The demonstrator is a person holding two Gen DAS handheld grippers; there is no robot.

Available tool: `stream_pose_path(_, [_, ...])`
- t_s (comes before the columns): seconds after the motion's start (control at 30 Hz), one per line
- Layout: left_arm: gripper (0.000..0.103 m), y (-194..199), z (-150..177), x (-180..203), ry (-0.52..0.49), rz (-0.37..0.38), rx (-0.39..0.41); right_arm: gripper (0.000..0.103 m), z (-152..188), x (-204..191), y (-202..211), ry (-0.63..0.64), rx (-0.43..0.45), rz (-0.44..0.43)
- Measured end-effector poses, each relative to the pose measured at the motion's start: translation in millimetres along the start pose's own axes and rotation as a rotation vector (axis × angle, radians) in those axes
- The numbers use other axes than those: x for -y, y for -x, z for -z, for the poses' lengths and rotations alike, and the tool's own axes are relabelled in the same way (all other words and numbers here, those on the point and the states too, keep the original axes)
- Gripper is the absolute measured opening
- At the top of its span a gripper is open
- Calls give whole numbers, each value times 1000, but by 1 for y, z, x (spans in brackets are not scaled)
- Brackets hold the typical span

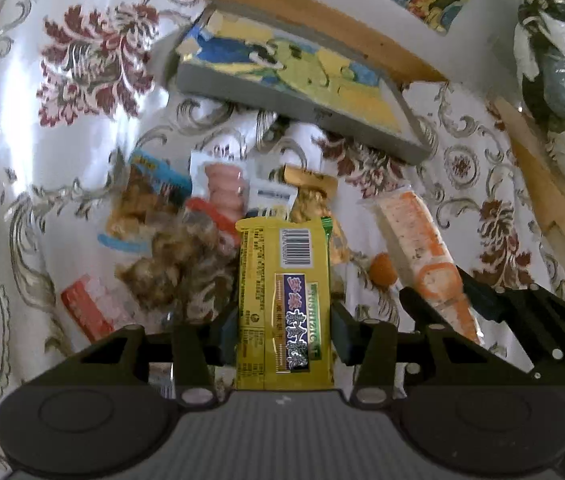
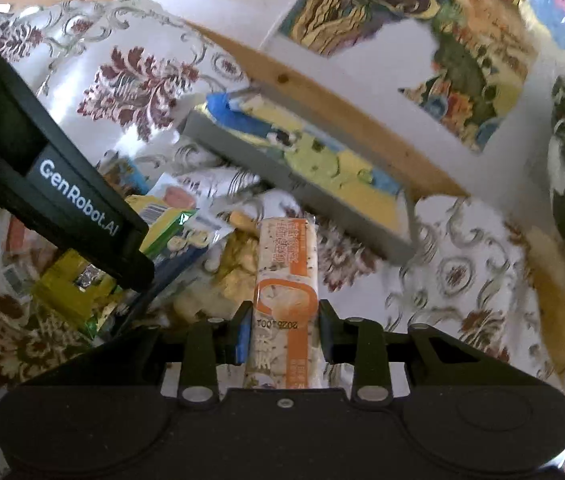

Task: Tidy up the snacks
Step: 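Carry the wafer bar and bread stick into the grey tray and release both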

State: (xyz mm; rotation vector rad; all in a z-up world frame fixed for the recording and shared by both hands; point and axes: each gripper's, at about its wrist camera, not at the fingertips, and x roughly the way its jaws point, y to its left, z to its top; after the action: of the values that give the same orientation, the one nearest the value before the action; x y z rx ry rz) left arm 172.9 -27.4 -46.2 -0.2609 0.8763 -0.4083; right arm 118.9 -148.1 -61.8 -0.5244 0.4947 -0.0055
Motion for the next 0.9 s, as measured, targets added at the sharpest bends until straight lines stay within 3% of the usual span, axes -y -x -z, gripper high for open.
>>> stream_pose_path(0.23, [52,4,-32,7,-45,-15,124,34,-27,24,-7,1,55,-20])
stream_pose_path(0.53, [52,-12,-110,9,-37,-6,277,34,-84,64,-57,24,174,-6])
stream_pose_path(0.9, [52,-73,-205,-19,-32,-57,308,34,-114,83,-163,-41,243,7])
